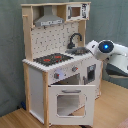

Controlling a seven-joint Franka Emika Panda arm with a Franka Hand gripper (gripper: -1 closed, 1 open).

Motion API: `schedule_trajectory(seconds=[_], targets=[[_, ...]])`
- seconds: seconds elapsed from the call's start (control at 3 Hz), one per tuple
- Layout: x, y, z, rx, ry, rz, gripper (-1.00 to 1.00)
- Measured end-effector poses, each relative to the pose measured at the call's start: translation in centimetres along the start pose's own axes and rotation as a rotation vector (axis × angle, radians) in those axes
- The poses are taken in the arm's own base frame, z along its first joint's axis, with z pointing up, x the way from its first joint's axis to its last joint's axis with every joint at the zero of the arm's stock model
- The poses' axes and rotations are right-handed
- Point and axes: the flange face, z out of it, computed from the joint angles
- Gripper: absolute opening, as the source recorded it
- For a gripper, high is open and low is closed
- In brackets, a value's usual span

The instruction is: Play with the kitchen

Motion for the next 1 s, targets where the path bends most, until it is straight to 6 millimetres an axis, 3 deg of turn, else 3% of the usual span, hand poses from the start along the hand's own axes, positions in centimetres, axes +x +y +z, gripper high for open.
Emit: schedule_trajectory(seconds=[1.0], targets=[[-0.1, -0.2, 5.0, 0.196, 0.032, -0.251, 1.0]])
